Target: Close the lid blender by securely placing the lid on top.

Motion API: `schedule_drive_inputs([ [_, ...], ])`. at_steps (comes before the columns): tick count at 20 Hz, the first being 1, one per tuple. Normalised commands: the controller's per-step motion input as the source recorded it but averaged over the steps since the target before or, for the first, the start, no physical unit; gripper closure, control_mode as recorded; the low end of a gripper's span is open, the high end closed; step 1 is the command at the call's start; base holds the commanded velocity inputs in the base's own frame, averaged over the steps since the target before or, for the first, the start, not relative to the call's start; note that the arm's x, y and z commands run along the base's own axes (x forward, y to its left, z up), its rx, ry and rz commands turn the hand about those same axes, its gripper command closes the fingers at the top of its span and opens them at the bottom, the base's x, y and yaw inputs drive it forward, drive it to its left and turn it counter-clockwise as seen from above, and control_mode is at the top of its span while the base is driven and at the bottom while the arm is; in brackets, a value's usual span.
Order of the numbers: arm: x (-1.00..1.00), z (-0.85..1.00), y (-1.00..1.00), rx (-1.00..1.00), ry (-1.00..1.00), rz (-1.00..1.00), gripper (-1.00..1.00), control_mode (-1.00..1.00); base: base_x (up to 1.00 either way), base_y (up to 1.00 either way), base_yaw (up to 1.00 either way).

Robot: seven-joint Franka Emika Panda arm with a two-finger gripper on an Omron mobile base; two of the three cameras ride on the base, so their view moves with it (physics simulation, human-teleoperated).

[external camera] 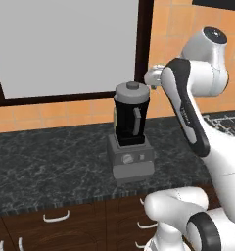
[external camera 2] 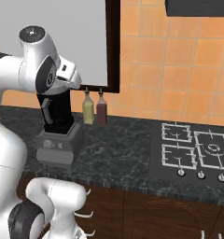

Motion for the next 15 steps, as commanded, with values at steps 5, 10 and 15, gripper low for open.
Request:
schedule_drive_inputs([
  [5, -0.85, -0.88, -1.00, 0.17, -0.20, -0.09, -1.00, -1.00, 0.00, 0.00, 0.00],
  [10, -0.68, -0.77, -1.00, 0.13, -0.11, -0.12, -1.00, -1.00, 0.00, 0.00, 0.00],
  [15, -0.16, -0.20, -0.73, 0.04, -0.02, -0.07, -1.00, -1.00, 0.00, 0.00, 0.00],
])
